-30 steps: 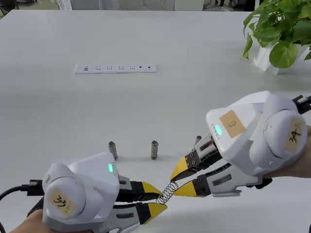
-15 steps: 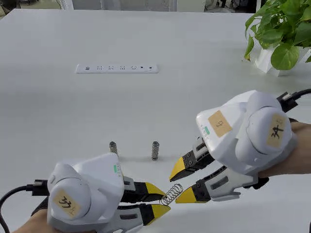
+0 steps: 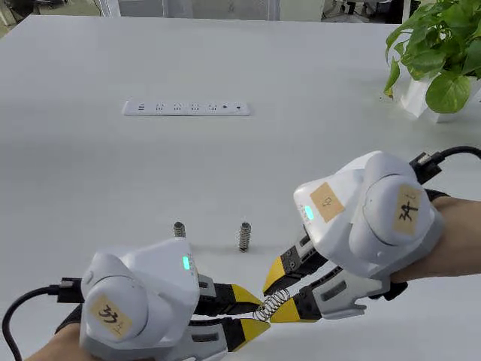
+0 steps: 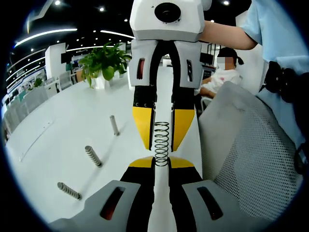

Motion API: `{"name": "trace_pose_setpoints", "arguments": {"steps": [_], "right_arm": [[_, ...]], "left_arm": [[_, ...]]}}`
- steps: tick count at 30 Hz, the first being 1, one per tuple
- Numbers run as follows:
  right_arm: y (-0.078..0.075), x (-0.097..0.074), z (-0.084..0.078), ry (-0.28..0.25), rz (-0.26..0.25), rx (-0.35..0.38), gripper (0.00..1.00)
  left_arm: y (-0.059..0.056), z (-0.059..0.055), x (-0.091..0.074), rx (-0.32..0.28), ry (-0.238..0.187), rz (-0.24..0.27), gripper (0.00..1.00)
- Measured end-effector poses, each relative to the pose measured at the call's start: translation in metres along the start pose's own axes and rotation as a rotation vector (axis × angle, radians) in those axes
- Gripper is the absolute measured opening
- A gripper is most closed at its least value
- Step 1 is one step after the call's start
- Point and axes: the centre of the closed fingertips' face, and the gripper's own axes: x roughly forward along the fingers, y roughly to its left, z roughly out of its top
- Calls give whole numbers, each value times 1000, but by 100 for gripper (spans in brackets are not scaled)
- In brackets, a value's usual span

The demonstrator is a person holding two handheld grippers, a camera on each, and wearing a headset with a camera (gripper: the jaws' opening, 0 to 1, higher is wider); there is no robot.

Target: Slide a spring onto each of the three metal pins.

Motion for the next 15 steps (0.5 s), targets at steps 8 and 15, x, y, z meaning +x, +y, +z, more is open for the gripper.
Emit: {"name": "trace_pose_setpoints", "arguments": {"steps": [8,15], "right_arm": [[1,2,-1,1,10,3,8],[3,2,-2,-1,19,12,8]], "left_arm": [[-1,4,1,5,-10,-6,6],[-2,3,1,2,-12,-7,6]]}}
